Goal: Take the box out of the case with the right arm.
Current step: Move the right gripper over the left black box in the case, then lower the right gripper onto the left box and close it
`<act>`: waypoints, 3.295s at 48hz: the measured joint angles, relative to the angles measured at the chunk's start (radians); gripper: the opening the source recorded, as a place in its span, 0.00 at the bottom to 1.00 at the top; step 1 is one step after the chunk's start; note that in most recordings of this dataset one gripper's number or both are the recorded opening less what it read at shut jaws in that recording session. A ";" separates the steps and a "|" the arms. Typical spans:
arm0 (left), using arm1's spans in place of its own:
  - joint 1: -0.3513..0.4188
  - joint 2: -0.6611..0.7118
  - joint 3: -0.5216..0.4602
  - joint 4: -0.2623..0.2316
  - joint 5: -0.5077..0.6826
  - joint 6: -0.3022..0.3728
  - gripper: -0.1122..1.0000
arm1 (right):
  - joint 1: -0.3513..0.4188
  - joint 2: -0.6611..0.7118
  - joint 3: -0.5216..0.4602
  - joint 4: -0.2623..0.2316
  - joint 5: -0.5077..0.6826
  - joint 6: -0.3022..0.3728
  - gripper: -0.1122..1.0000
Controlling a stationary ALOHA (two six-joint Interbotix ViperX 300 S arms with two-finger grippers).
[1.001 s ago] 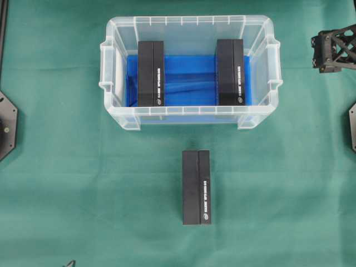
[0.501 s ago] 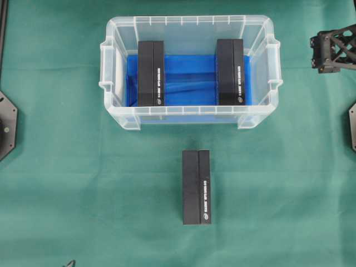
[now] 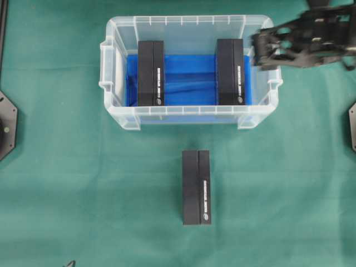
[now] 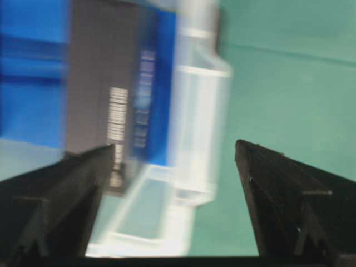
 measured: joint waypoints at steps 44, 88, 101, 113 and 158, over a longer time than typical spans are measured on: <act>0.000 -0.078 0.011 0.000 0.006 0.002 0.10 | 0.031 0.614 -0.709 0.057 -0.015 -0.066 0.88; 0.000 -0.080 0.021 0.000 0.008 0.002 0.10 | -0.008 0.646 -0.712 0.087 -0.035 -0.091 0.95; 0.000 -0.080 0.021 0.000 0.009 0.002 0.10 | -0.008 0.646 -0.712 0.087 -0.037 -0.075 0.95; 0.000 -0.080 0.021 0.000 0.009 0.002 0.10 | -0.008 0.646 -0.712 0.095 -0.037 -0.072 0.95; 0.000 -0.078 0.021 0.000 0.009 0.002 0.10 | -0.005 0.649 -0.712 0.137 -0.037 -0.072 0.95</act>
